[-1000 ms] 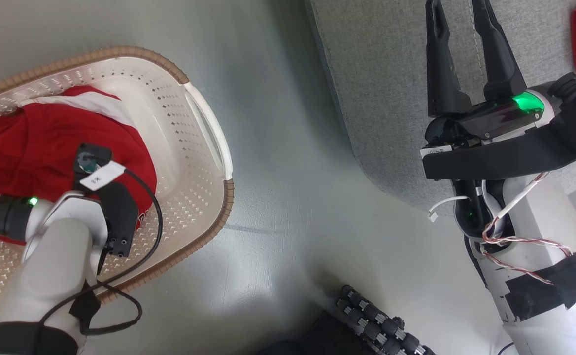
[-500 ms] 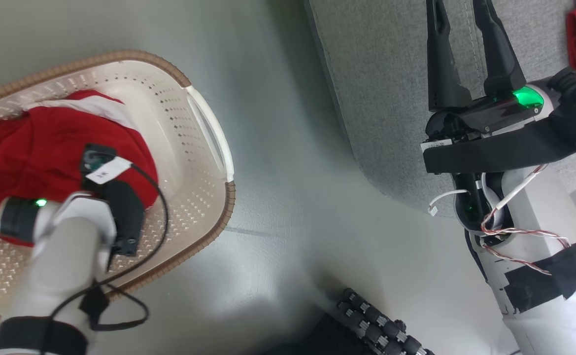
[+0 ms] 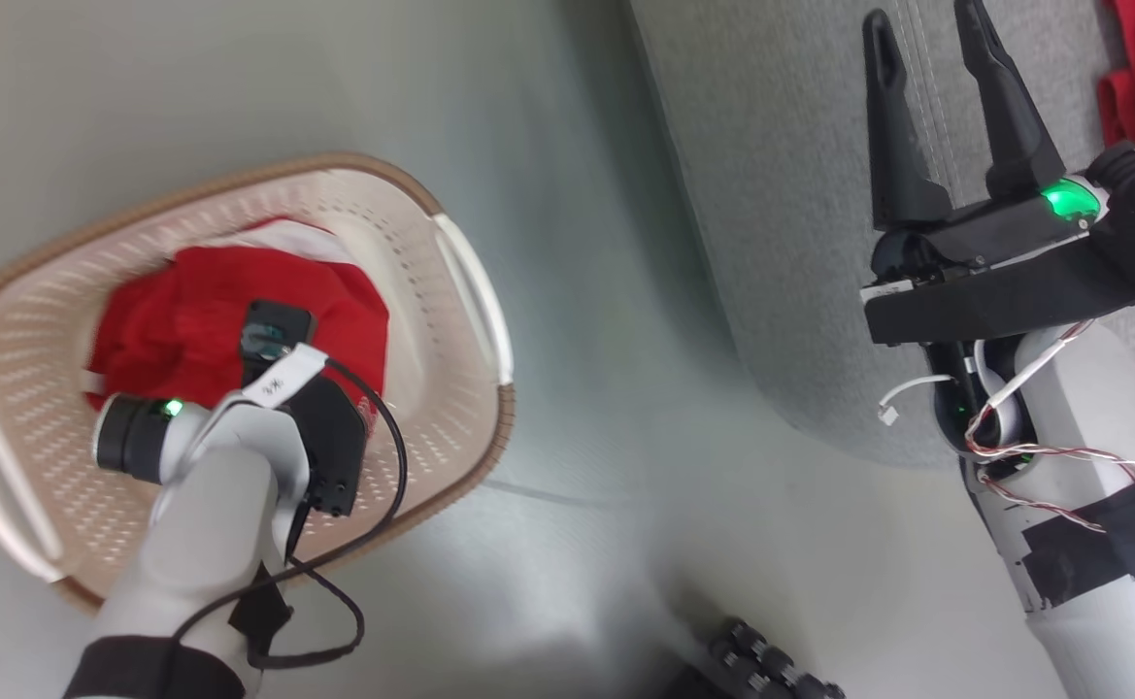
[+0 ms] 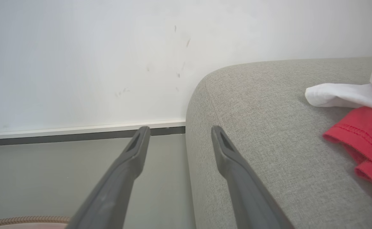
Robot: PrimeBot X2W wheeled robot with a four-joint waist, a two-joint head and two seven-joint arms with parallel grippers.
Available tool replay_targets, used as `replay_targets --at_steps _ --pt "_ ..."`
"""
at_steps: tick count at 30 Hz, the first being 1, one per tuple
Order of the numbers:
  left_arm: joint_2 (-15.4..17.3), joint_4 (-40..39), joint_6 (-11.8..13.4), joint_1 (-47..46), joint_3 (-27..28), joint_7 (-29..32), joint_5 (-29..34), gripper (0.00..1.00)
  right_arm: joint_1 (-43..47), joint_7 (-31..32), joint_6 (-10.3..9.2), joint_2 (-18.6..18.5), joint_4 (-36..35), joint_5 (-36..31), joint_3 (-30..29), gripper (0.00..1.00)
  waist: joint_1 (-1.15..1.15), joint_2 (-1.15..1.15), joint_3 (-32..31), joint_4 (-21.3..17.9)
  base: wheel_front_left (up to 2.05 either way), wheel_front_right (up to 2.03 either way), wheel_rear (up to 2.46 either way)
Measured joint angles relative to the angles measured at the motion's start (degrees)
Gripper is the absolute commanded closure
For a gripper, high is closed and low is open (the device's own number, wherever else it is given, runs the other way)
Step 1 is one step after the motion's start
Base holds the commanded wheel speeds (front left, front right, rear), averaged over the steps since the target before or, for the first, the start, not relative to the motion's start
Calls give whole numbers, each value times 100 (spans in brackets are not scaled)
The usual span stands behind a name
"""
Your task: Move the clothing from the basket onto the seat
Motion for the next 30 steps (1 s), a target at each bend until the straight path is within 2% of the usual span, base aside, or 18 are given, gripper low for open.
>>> replay_targets --at_steps 5,30 --pt "-80 7 -2 132 33 -304 -86 100 41 -3 2 -152 112 -52 25 0 0 0 -325 215 0 0 0" --pt "-252 -224 -45 916 454 -1927 -768 100 801 303 10 -402 469 -152 260 0 -1 0 -2134 1208 0 0 0"
